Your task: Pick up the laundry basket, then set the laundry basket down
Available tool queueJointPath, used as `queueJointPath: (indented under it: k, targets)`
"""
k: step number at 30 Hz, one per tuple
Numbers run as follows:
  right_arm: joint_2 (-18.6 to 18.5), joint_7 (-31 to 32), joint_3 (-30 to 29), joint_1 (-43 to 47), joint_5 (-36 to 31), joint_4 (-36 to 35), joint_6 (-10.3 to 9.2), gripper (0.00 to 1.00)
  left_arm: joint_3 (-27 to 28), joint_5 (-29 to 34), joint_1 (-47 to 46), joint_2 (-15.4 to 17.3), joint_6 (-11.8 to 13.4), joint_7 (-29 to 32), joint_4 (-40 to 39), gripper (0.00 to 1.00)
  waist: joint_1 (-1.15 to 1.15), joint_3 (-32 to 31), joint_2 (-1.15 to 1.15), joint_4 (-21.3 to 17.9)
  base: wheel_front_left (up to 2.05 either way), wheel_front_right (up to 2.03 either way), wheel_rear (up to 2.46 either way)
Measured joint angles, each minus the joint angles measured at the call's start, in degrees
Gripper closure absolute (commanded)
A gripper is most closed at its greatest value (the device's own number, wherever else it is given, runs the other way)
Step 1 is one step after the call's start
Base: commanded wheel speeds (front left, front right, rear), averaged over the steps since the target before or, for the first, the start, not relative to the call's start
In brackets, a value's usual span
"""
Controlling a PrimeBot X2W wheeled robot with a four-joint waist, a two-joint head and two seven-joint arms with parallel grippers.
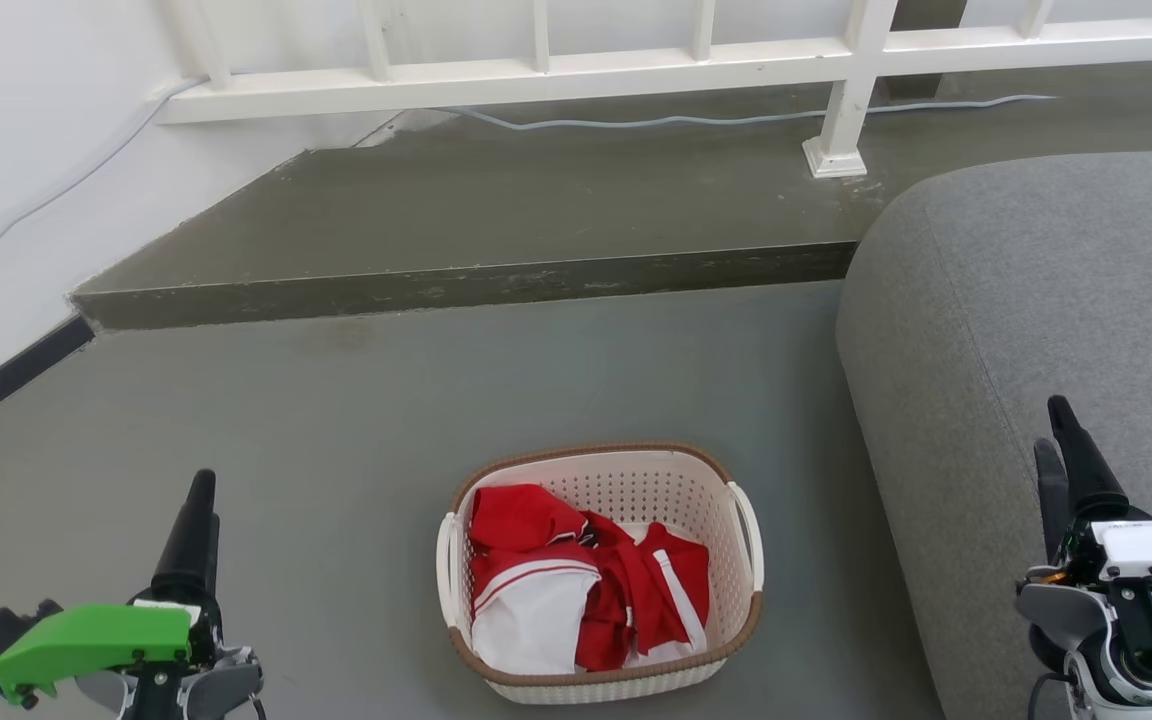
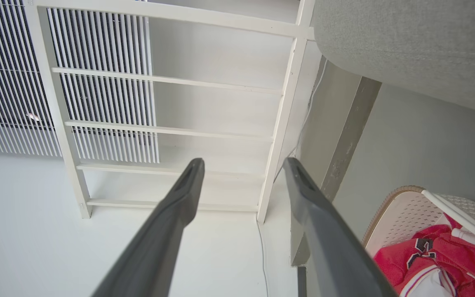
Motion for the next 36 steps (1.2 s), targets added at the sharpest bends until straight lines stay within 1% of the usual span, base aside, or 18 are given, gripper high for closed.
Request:
queueJointPath:
  k: [5, 10, 14, 15, 18, 19, 24, 26, 30, 34, 36]
  targets:
    - [-1.56, -1.26, 1.29, -0.18, -4.88, -0.23, 0.01, 0.0, -1.42, 4.88, -0.51, 1.59, 0.0, -1.27, -0.21, 0.0, 0.0, 0.05, 0.0, 0.05, 0.0, 0.0, 0.0]
    - [-3.03, -2.49, 2.8, -1.16, -10.11, -0.65, -0.01, 0.0, -3.16, 11.15, -1.62, 3.2, 0.01, -2.37, -0.67, 0.0, 0.0, 0.09, 0.0, 0.08, 0.0, 0.0, 0.0]
    - [-4.19, -3.36, 4.15, -1.44, -14.69, -0.99, -0.13, 0.0, -4.49, 15.59, -2.44, 3.96, 0.76, -3.25, -1.2, 0.0, 0.0, 0.1, 0.0, 0.11, 0.0, 0.0, 0.0]
    - [-4.44, -3.47, 4.45, -1.52, -15.78, -1.04, -0.54, 0.0, -4.76, 16.73, -2.61, 4.0, 0.85, -3.43, -1.26, 0.0, 0.0, 0.1, 0.0, 0.12, 0.0, 0.0, 0.0]
    - [-5.27, -4.03, 5.45, -1.98, -19.24, -1.16, -0.64, 0.0, -5.77, 20.18, -3.16, 4.39, 1.8, -4.0, -1.52, 0.0, 0.0, 0.09, 0.0, 0.17, 0.0, 0.0, 0.0]
    - [-5.52, -4.14, 5.84, -2.22, -20.26, -1.34, -1.09, 0.0, -6.21, 21.67, -3.26, 4.63, 1.88, -4.0, -1.64, 0.0, 0.0, 0.09, 0.0, 0.19, 0.0, 0.0, 0.0]
    - [-6.55, -5.2, 7.9, -2.49, -26.06, -1.63, -2.04, 0.0, -7.44, 26.6, -3.47, 5.17, 3.36, -5.13, -2.24, 0.0, 0.0, 0.09, 0.0, 0.29, 0.0, 0.0, 0.0]
    - [-6.88, -5.79, 8.55, -2.51, -28.03, -1.64, -2.15, 0.0, -8.11, 28.92, -3.85, 5.17, 3.88, -5.46, -2.82, 0.0, 0.0, 0.11, 0.0, 0.34, 0.0, 0.0, 0.0]
    - [-7.09, -6.48, 9.93, -2.58, -31.74, -1.65, -3.02, 0.0, -9.06, 32.87, -4.45, 5.2, 4.79, -6.2, -3.39, 0.0, 0.0, 0.15, 0.0, 0.44, 0.0, 0.0, 0.0]
    - [-7.28, -7.09, 10.87, -2.97, -35.19, -1.75, -3.24, 0.0, -10.29, 36.43, -4.45, 5.2, 5.3, -7.0, -3.77, 0.0, 0.0, 0.18, 0.0, 0.49, 0.0, 0.0, 0.0]
    - [-7.39, -7.6, 11.45, -3.35, -36.79, -1.83, -3.65, 0.0, -10.7, 37.89, -4.45, 5.19, 5.75, -7.17, -4.04, 0.0, 0.0, 0.18, 0.0, 0.48, 0.0, 0.0, 0.0]
